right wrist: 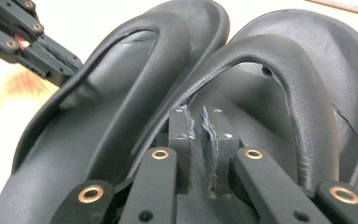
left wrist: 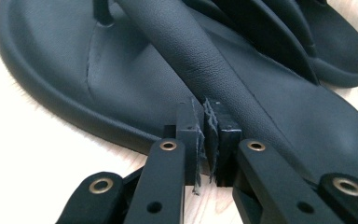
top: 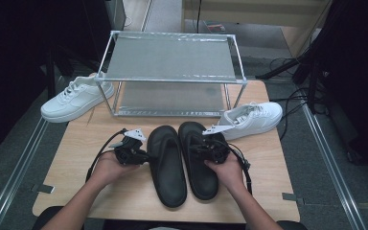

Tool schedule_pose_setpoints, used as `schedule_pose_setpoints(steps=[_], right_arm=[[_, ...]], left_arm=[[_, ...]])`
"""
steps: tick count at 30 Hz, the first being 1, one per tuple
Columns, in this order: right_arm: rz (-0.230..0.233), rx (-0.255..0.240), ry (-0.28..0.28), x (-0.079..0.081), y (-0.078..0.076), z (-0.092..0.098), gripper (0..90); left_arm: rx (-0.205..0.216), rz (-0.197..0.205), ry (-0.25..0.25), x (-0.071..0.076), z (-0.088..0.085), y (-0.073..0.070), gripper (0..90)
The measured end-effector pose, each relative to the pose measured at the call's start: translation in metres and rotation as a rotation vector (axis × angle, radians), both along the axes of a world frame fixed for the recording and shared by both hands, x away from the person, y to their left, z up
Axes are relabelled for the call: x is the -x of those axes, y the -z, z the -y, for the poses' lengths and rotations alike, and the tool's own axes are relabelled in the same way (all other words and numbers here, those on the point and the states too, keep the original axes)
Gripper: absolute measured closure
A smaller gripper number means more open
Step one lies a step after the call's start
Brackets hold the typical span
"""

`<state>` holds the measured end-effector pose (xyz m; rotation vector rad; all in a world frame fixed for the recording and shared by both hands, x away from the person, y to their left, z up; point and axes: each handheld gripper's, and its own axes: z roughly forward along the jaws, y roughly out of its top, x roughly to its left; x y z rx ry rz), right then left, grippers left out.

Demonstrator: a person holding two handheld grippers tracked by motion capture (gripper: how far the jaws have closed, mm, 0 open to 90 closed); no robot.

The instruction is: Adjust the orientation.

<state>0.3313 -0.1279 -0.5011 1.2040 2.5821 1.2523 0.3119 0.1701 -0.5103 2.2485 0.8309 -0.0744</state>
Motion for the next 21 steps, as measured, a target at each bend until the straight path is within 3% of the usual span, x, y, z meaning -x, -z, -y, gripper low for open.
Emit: schedule_pose_setpoints(steps=[14,18,21], right_arm=[[0.005,0.026,0.014,-0.001,0.002,0.003,83.2],[0.023,-0.004,0.028,0.001,-0.001,0.008,79.2],[0.046,-0.045,0.037,0.006,-0.007,0.016,73.9]], left_arm=[[-0.008,0.006,0.036,0.006,0.01,-0.002,81.5],[0.054,0.019,-0.001,0.003,0.0,-0.009,76.1],[0.072,0.038,-0.022,0.002,-0.009,-0.013,71.4]])
